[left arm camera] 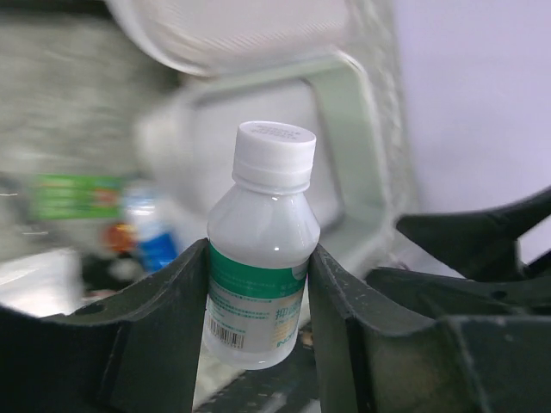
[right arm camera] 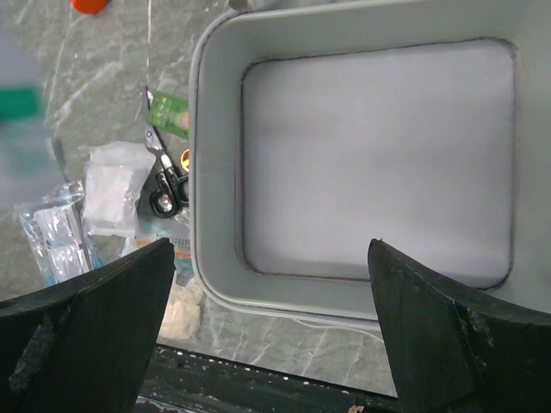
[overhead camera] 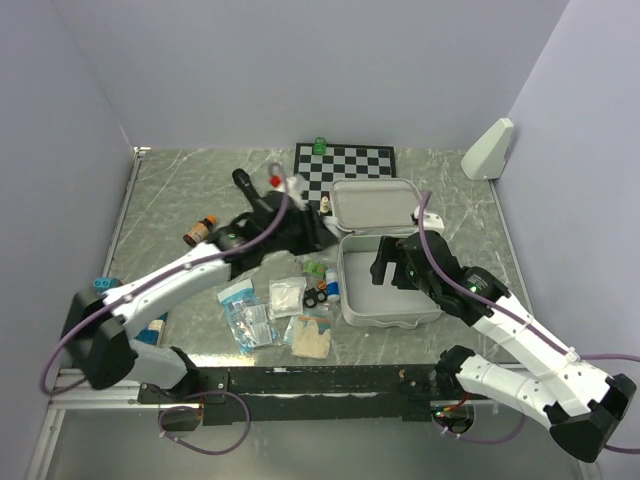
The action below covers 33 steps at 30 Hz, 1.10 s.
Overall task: Organize the medicine kit
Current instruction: Pick up the pill bottle at the center of the board, then place the pill bottle in the medicine box.
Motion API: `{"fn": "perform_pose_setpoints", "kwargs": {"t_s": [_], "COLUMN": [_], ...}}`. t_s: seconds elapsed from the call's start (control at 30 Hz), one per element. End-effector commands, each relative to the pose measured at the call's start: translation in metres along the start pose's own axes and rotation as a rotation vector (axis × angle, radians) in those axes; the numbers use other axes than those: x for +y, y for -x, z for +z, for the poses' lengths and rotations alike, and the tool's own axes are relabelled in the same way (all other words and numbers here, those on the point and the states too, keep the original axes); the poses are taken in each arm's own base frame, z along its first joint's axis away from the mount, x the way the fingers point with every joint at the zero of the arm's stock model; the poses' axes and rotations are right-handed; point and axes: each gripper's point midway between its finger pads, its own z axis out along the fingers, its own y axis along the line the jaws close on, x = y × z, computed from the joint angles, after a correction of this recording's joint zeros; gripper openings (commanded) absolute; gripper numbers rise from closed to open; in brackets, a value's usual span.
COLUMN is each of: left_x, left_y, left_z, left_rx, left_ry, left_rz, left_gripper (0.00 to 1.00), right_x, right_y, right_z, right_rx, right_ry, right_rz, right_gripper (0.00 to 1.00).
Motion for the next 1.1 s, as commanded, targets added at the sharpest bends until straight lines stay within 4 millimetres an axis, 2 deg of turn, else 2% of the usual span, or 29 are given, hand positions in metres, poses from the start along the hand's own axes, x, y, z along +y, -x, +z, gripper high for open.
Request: {"fn": "perform_pose_setpoints", "kwargs": {"t_s": [0.0,0.1,0.27,0.4,0.47,0.53,0.67,0.8,0.87,0.93,1.07], "left_x": [-0.056,-0.067,-0.052,-0.044,-0.037,-0.021,0.001,0.014,0.014,0.010,-0.001], "left_y": [-0.016,-0.036,-0.049,-0.063,-0.067,-0.072,-0.078,-0.081,-0.083,-0.081,-0.078], "left_z": [0.034,0.057,0.093,0.113,0.123,0.132,0.140,0.143,0.143,0.143,0.140], "left_rx": [0.022,0.065,0.065,0.084,0.076,0.076,0.069,0.066,0.078,0.081,0.092], "left_ry": [-0.099,-0.074,0.067,0.102,0.136,0.210,0.313,0.372,0.379,0.363,0.329], "left_rz": [-0.085,-0.071,-0.065,-0.099,-0.108,-0.122,-0.140,-0.137,-0.127,-0.125,-0.119], "left_gripper": [0.24,0.21,0.15,0.10,0.10,0.09,0.06,0.15,0.25,0.35,0.46], "right_x": [-0.011,-0.014,-0.017,-0.019,-0.019,-0.019,-0.022,-0.025,-0.025,-0.025,-0.026], "right_y": [0.013,0.011,0.007,0.007,0.007,0.007,0.005,0.001,-0.001,-0.002,-0.002], "right_z": [-0.012,-0.012,-0.012,-0.011,-0.011,-0.012,-0.011,-0.009,-0.008,-0.007,-0.006], "right_rx": [-0.063,-0.063,-0.054,-0.058,-0.057,-0.054,-0.052,-0.049,-0.044,-0.040,-0.041], "right_ry": [-0.035,-0.040,-0.048,-0.052,-0.051,-0.053,-0.064,-0.071,-0.073,-0.070,-0.071], "right_rz": [0.047,0.070,0.084,0.086,0.085,0.082,0.079,0.077,0.078,0.081,0.082], "right_gripper": [1.00,1.00,1.00,1.00,1.00,1.00,1.00,1.00,1.00,1.00,1.00]}}
